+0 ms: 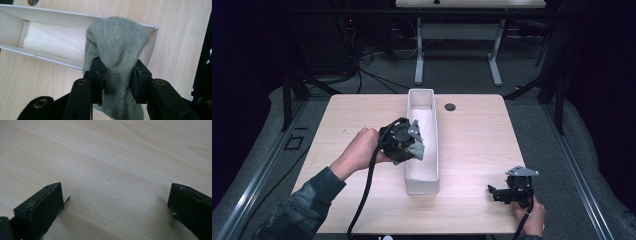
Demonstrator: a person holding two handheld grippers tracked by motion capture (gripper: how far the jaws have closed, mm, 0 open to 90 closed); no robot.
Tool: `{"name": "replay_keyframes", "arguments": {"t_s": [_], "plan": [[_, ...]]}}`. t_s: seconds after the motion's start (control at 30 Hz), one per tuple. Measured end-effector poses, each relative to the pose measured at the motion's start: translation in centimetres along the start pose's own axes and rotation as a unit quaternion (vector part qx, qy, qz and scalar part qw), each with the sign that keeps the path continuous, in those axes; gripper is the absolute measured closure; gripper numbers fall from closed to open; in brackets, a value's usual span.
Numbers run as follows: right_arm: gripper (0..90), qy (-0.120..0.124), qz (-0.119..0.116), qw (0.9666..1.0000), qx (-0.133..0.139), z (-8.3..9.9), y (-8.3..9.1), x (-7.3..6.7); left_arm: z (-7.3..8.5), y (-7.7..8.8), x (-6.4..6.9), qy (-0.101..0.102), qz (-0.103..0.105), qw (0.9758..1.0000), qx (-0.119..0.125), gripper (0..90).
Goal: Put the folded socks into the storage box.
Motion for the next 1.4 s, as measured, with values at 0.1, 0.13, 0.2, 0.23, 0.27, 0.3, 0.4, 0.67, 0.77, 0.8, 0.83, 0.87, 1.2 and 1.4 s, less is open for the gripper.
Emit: {"name": "replay_keyframes", "arguments": {"t_s": [0.1,0.13,0.2,0.23,0.27,0.3,0.4,0.67,0.77,0.8,0.83,0.87,1.2,1.4], "plan": [[0.0,0.000,0.000,1.0000,0.000,0.0,0.0,0.0,-0.3,-0.4,0.2,-0.003,0.005,1.0000,-0.003,67.1],[0.0,-0.001,0.000,1.0000,0.000,0.0,0.0,0.0,-0.4,-0.5,0.3,-0.003,0.006,1.0000,-0.003,67.1],[0.0,-0.001,0.000,1.0000,0.000,0.0,0.0,0.0,-0.6,-0.8,0.5,-0.005,0.009,0.9999,-0.005,67.1],[0.0,0.000,0.000,1.0000,0.000,0.0,0.0,0.0,-0.7,-1.0,0.6,-0.005,0.011,0.9999,-0.004,67.1],[0.0,0.000,0.000,1.0000,0.000,0.0,0.0,0.0,-0.8,-1.1,0.6,-0.005,0.013,0.9999,-0.005,67.1],[0.0,-0.001,-0.001,1.0000,0.000,0.0,0.0,0.0,-0.9,-1.3,0.7,-0.006,0.015,0.9999,-0.006,67.1],[0.0,0.000,0.000,1.0000,0.000,0.0,0.0,0.0,-1.0,-1.7,0.9,-0.005,0.020,0.9998,-0.006,67.1],[0.0,0.000,0.000,1.0000,0.000,0.0,0.0,0.0,-1.2,-2.9,1.1,-0.003,0.032,0.9994,-0.013,67.1],[0.0,-0.001,0.000,1.0000,0.000,0.0,0.0,0.0,-1.3,-3.2,1.2,-0.004,0.035,0.9993,-0.014,67.0],[0.0,-0.001,0.000,1.0000,-0.001,0.0,0.0,0.0,-1.3,-3.3,1.3,-0.004,0.036,0.9992,-0.015,67.0],[0.0,-0.001,0.000,1.0000,0.000,0.0,0.0,0.0,-1.3,-3.4,1.3,-0.004,0.036,0.9992,-0.015,67.0],[0.0,0.000,0.000,1.0000,0.000,0.0,0.0,0.0,-1.3,-3.6,1.4,-0.006,0.038,0.9991,-0.017,67.0],[0.0,-0.001,0.000,1.0000,0.000,0.0,0.0,0.0,-1.2,-4.9,1.8,0.000,0.051,0.9984,-0.024,67.0],[0.0,-0.001,0.000,1.0000,0.000,0.0,0.0,0.0,-1.0,-5.6,1.9,0.004,0.057,0.9980,-0.027,66.9]]}}
Point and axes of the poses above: each handheld gripper's, and its own axes: y roughly backward along the jaws, z roughly out of its underside, x roughly to its right, the point moved 9 cm from there along -y, roughly forward along the jaws, and after that the axes turned 12 degrees about y, right-handed, at the moved point
